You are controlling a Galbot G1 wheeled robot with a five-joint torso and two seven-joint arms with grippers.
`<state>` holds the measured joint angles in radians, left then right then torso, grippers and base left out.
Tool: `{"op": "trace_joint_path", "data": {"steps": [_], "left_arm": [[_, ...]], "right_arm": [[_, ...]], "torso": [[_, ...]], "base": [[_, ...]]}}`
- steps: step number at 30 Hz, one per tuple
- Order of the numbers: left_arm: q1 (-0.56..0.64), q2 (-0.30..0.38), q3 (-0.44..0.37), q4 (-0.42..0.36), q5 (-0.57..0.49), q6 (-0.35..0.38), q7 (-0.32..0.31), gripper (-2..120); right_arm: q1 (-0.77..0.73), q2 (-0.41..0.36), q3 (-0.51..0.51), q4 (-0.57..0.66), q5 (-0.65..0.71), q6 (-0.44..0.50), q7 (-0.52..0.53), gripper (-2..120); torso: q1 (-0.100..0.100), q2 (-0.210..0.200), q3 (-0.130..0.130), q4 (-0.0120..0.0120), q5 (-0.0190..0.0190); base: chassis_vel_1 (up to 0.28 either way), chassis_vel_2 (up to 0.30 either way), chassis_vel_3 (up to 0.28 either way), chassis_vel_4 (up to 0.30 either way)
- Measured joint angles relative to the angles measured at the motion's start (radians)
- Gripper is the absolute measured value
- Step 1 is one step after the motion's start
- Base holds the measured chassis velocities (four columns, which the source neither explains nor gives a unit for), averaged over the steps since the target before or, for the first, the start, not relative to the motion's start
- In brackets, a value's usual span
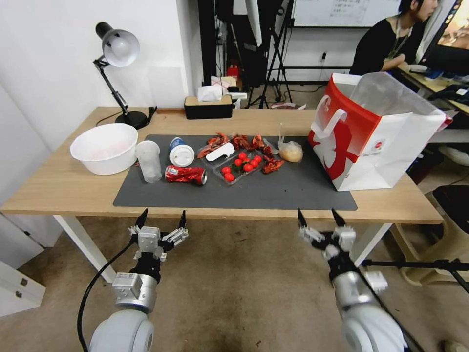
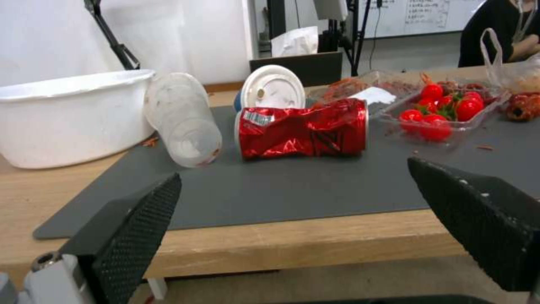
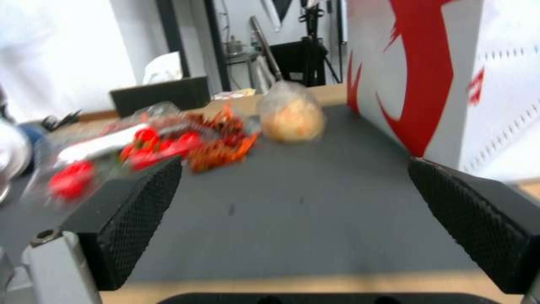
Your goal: Pick up the trash from the table and place it into the takeout bag.
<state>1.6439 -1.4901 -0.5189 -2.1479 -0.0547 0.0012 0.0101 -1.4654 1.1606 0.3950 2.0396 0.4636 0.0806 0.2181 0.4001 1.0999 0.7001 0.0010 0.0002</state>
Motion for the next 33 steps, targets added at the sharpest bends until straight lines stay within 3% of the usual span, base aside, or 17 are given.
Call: {"op": "trace_joint_path", "data": {"steps": [1, 2, 3, 8, 18, 33], "left_arm": [[-0.006, 0.002, 0.006, 0.003, 0.000, 0.003, 0.002, 100], [-0.029, 0.011, 0.028, 0.018, -0.001, 0.016, 0.018, 100], [-0.031, 0.012, 0.032, 0.022, -0.002, 0.019, 0.023, 100], [-0.027, 0.012, 0.027, 0.026, -0.002, 0.020, 0.028, 100], [-0.022, -0.010, 0.011, 0.025, 0.005, 0.019, 0.027, 100], [-0.026, -0.022, -0.012, 0.042, 0.006, 0.003, 0.023, 100]], "right_arm": [[0.006, -0.002, 0.002, 0.001, 0.008, -0.007, 0.009, 100], [0.026, -0.007, 0.017, 0.002, 0.042, -0.032, 0.045, 100], [0.039, -0.011, 0.018, -0.003, 0.052, -0.040, 0.053, 100], [0.179, -0.045, -0.018, -0.094, 0.120, -0.079, 0.095, 99], [0.496, -0.109, -0.159, -0.274, 0.274, -0.109, 0.166, 98], [0.763, -0.054, -0.364, -0.549, 0.291, -0.148, 0.235, 95]], "torso": [[0.000, 0.000, 0.000, 0.0000, 0.0000], [0.000, 0.000, 0.000, -0.0023, -0.0007], [0.000, 0.000, 0.000, -0.0027, -0.0007], [0.000, 0.000, 0.000, -0.0005, 0.0002], [0.000, 0.000, 0.000, -0.0009, -0.0004], [0.000, 0.000, 0.000, -0.0010, -0.0002]], "base": [[0.000, 0.000, 0.000, 0.000], [0.000, 0.000, 0.000, 0.000], [0.000, 0.000, 0.000, 0.000], [0.000, 0.000, 0.000, 0.000], [0.000, 0.000, 0.000, 0.000], [0.000, 0.000, 0.000, 0.000]]}}
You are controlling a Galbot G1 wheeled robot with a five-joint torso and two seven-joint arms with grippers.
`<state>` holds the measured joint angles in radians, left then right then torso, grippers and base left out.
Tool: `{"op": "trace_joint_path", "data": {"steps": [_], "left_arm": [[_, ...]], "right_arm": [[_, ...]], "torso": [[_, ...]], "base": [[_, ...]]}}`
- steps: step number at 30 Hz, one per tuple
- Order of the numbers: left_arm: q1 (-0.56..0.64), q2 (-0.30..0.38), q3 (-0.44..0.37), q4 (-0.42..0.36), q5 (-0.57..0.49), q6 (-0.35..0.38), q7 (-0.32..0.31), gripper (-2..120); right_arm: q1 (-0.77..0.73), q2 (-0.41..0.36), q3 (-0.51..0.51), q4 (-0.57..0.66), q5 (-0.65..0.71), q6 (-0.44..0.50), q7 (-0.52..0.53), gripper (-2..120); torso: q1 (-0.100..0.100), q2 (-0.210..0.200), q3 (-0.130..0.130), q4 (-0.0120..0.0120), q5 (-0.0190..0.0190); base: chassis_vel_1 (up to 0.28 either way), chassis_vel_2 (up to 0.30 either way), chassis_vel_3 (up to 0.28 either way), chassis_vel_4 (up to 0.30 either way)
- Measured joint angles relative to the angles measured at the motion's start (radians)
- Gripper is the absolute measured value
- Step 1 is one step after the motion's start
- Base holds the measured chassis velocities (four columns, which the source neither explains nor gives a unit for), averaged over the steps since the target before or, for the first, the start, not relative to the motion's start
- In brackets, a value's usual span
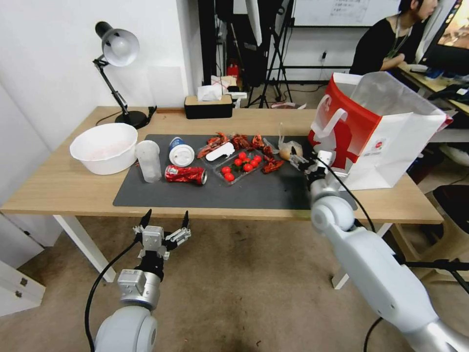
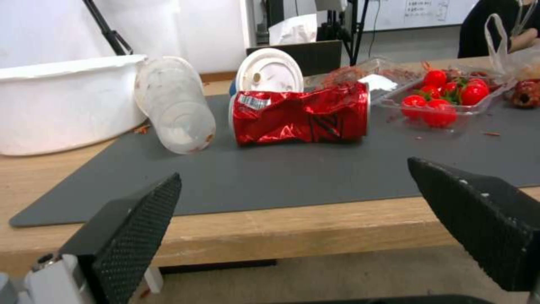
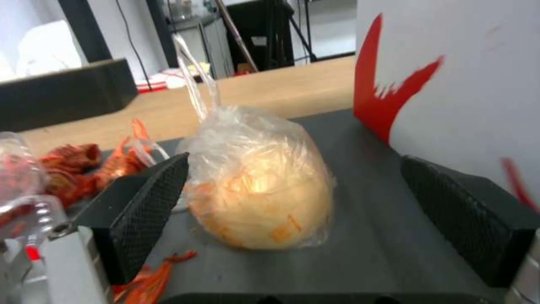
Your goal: Pick up the trash from the table and place it into the takeout bag.
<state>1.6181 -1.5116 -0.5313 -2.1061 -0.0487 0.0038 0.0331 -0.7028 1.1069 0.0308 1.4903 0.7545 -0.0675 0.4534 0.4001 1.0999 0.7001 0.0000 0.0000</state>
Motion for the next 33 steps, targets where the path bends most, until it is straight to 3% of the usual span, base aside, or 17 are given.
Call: {"op": "trace_joint_path", "data": {"steps": [18, 23, 33], "left_arm": [[-0.004, -0.001, -0.005, 0.010, -0.001, -0.004, -0.002, 100], [-0.006, -0.001, -0.007, 0.016, -0.002, -0.008, -0.002, 100], [-0.005, 0.000, -0.013, 0.025, -0.005, -0.024, -0.004, 100]], "right_arm": [[0.060, 0.026, -0.038, -0.076, -0.001, -0.007, 0.009, 93], [0.087, 0.045, -0.056, -0.106, -0.009, -0.001, 0.000, 78], [0.153, 0.080, -0.095, -0.187, -0.010, -0.079, 0.055, 44]], "torso": [[0.000, 0.000, 0.000, -0.0001, -0.0001], [0.000, 0.000, 0.000, 0.0000, -0.0001], [0.000, 0.000, 0.000, 0.0001, 0.0000]], "base": [[0.000, 0.000, 0.000, 0.000], [0.000, 0.000, 0.000, 0.000], [0.000, 0.000, 0.000, 0.000]]}}
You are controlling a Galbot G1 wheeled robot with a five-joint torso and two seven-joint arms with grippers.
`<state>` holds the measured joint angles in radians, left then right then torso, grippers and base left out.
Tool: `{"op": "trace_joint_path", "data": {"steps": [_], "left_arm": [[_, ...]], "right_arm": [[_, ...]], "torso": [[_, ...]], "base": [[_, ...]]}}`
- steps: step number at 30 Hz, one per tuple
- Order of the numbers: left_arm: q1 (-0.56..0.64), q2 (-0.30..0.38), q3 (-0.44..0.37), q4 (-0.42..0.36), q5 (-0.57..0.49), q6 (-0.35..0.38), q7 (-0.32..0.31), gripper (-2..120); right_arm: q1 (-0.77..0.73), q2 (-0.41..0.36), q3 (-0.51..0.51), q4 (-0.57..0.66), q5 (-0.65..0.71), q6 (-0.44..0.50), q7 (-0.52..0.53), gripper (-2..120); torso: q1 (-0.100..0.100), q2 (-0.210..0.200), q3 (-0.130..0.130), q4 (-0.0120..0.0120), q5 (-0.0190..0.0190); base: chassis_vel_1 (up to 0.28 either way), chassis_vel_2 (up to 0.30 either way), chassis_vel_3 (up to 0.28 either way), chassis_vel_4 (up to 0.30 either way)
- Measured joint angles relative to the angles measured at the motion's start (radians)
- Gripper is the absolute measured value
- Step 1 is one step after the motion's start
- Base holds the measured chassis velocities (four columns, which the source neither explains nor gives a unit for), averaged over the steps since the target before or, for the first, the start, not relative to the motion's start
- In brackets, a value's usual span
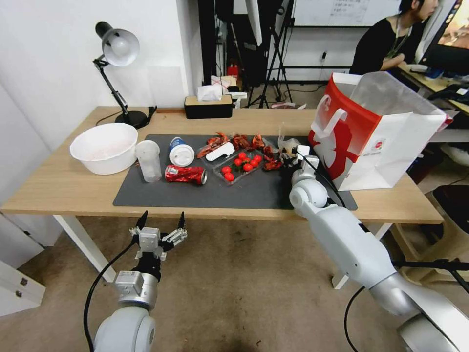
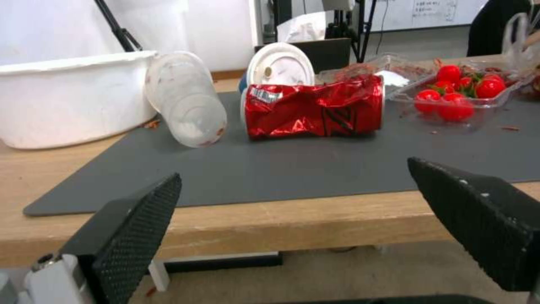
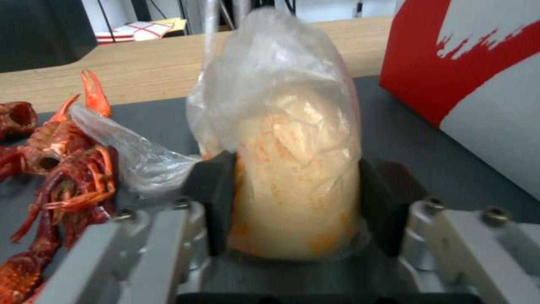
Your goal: Pick up the trash from the table and place it into the takeout bag.
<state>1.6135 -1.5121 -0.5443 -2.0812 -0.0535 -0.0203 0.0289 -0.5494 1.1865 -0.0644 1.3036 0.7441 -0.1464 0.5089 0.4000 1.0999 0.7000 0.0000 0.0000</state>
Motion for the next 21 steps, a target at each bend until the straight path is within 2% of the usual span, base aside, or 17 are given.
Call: {"op": "trace_joint_path", "data": {"steps": [4, 5, 7, 11, 21], "left_arm": [[0.001, -0.001, 0.000, 0.000, 0.000, -0.003, -0.001, 100], [0.001, -0.001, 0.000, 0.000, 0.000, -0.003, -0.001, 100], [0.003, -0.002, 0.000, 0.002, 0.002, -0.006, -0.001, 100], [0.006, -0.003, 0.002, 0.003, 0.005, -0.009, -0.001, 100], [0.007, -0.004, 0.003, 0.005, 0.006, -0.011, -0.001, 100]], "right_arm": [[0.010, 0.002, -0.002, -0.015, 0.001, -0.010, 0.007, 28], [0.010, 0.002, -0.002, -0.015, 0.001, -0.010, 0.007, 28], [0.010, 0.003, -0.002, -0.021, 0.001, -0.012, 0.009, 18], [0.008, 0.003, -0.002, -0.023, 0.001, -0.014, 0.014, 9], [0.003, 0.000, 0.002, -0.017, 0.001, -0.014, 0.015, 7]], "torso": [[0.000, 0.000, 0.000, 0.0000, -0.0001], [0.000, 0.000, 0.000, 0.0000, -0.0001], [0.000, 0.000, 0.000, 0.0000, -0.0001], [0.000, 0.000, 0.000, 0.0000, 0.0000], [0.000, 0.000, 0.000, 0.0000, 0.0000]], "base": [[0.000, 0.000, 0.000, 0.000], [0.000, 0.000, 0.000, 0.000], [0.000, 0.000, 0.000, 0.000], [0.000, 0.000, 0.000, 0.000], [0.000, 0.000, 0.000, 0.000]]}}
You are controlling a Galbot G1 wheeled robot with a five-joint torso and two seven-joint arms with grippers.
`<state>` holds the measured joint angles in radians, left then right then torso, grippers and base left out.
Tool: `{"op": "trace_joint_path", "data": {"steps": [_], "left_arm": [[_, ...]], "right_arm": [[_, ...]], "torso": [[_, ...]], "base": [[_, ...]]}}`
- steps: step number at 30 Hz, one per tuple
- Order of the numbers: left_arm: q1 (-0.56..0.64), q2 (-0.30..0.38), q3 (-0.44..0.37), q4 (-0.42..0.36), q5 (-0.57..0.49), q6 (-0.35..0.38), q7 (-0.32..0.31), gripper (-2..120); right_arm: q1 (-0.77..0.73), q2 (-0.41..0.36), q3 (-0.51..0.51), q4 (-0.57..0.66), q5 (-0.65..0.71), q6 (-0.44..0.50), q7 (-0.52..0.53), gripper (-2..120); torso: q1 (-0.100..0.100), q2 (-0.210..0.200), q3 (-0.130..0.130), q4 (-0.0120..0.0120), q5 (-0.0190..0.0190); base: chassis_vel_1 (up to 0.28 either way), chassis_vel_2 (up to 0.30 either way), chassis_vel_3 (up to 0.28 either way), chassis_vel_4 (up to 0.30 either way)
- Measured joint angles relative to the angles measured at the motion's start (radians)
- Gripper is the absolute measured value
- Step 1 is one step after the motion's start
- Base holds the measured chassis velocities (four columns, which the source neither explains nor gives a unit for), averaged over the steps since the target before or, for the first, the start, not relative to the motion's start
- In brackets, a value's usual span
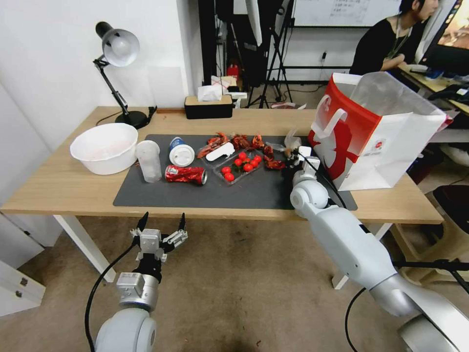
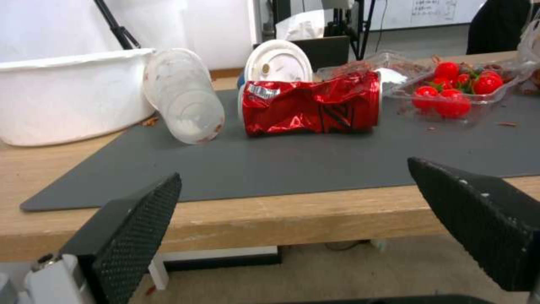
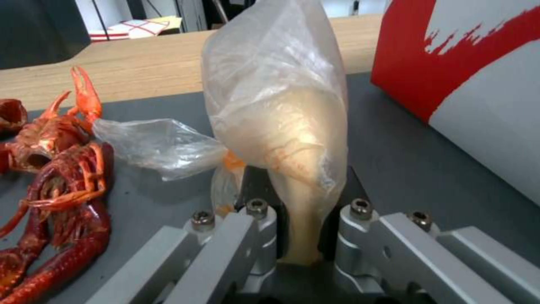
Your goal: Pick up the trash from the table and place it into the takeout bag.
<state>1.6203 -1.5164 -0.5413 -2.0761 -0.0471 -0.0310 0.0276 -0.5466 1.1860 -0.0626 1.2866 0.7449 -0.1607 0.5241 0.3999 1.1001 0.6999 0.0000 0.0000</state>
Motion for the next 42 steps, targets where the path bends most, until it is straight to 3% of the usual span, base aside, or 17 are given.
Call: {"op": "trace_joint_path", "data": {"steps": [7, 19, 26, 38, 42], "left_arm": [[-0.001, 0.000, 0.001, 0.002, 0.001, -0.001, 0.000, 100], [0.000, -0.005, 0.010, 0.001, 0.005, -0.001, 0.001, 100], [0.001, -0.005, 0.012, -0.004, 0.015, -0.001, 0.001, 100], [0.001, -0.009, 0.018, -0.004, 0.021, 0.000, 0.001, 100], [0.002, -0.012, 0.023, -0.004, 0.025, 0.000, 0.002, 100]], "right_arm": [[-0.001, -0.008, 0.012, 0.031, 0.002, 0.028, -0.028, 6], [-0.001, -0.111, 0.037, 0.229, 0.135, 0.230, -0.347, 6], [0.014, -0.169, 0.100, 0.363, 0.153, 0.225, -0.363, 6], [0.023, -0.238, 0.171, 0.434, 0.137, 0.157, -0.330, 6], [0.027, -0.318, 0.237, 0.476, 0.088, 0.069, -0.268, 6]], "torso": [[0.000, 0.000, 0.000, -0.0002, 0.0001], [0.000, 0.000, 0.000, 0.0000, 0.0001], [0.000, 0.000, 0.000, 0.0002, 0.0000], [0.000, 0.000, 0.000, 0.0001, 0.0002], [0.000, 0.000, 0.000, -0.0003, 0.0002]], "base": [[0.000, 0.000, 0.000, 0.000], [0.000, 0.000, 0.000, 0.000], [0.000, 0.000, 0.000, 0.000], [0.000, 0.000, 0.000, 0.000], [0.000, 0.000, 0.000, 0.000]]}}
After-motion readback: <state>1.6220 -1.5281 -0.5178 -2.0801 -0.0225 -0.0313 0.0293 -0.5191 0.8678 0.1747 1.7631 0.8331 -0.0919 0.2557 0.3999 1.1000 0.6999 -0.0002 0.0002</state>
